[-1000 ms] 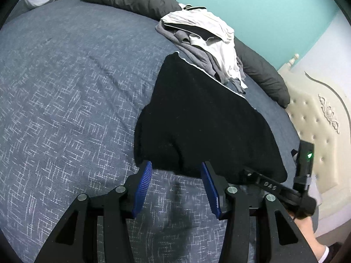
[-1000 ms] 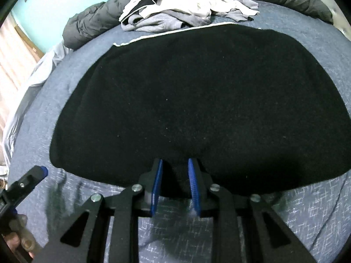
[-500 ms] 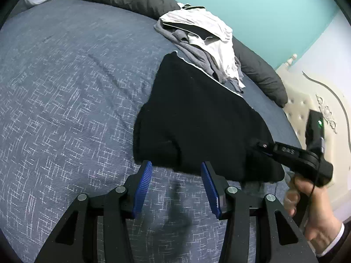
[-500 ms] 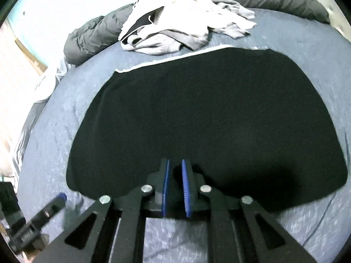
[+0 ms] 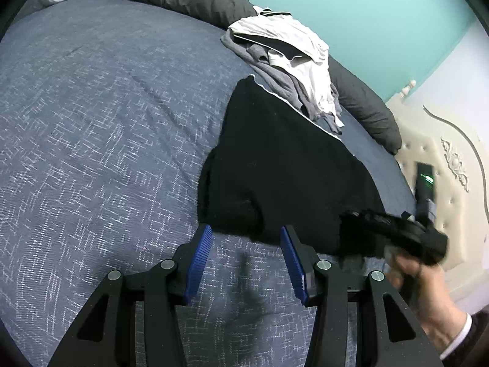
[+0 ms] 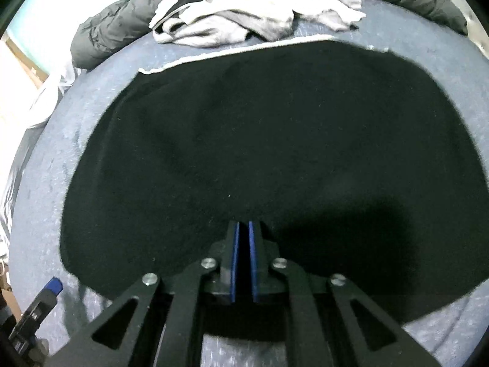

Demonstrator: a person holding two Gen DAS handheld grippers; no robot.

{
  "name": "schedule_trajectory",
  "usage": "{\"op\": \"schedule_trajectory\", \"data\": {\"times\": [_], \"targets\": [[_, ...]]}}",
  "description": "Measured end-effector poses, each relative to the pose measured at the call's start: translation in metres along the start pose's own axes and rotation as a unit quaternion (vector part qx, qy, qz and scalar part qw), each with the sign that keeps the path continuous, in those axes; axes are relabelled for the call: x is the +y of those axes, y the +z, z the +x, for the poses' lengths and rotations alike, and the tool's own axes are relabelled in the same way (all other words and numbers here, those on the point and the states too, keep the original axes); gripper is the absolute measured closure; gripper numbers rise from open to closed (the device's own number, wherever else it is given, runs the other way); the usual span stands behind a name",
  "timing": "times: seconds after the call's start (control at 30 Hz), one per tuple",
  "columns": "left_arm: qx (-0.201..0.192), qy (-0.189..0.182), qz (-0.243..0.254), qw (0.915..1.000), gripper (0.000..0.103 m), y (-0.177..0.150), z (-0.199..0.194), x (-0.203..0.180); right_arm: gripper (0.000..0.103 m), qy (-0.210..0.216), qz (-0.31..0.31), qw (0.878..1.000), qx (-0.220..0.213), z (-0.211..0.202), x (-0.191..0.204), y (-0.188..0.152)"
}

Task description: Fold clothes

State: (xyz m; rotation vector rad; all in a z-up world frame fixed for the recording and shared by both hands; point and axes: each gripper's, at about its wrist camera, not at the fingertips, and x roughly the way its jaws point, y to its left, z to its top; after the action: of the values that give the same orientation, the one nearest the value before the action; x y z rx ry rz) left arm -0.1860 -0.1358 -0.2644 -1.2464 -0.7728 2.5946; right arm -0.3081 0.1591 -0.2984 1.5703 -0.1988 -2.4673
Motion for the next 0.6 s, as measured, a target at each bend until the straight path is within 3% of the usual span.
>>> {"op": "schedule_trajectory", "data": {"times": [0.13,0.27,0.43,0.6], "targets": [[0.001,-0.003,-0.008,1.0000,0.050,-0.001,-0.001,0.002,0.098,0.012,-0.010,1.000,-0.016,-0.025,0.007,-0.024],[0.000,-0.010,-0.016,0.9998,0.050,-0.001,-0.004,0.004,0.099,0.019,0.001,1.000,-0.010,-0.008,0.001,-0.048],[-0.001,-0.014,-0.031,0.9994,0.049,0.000,-0.005,0.011,0.099,-0.008,-0.009,1.000,-0.014,-0.013,0.010,-0.049],[0.001,-0.024,-0.046,0.9986,0.049,0.001,-0.004,0.015,0.099,0.002,0.006,1.000,-0.018,-0.020,0.008,-0.062]]}}
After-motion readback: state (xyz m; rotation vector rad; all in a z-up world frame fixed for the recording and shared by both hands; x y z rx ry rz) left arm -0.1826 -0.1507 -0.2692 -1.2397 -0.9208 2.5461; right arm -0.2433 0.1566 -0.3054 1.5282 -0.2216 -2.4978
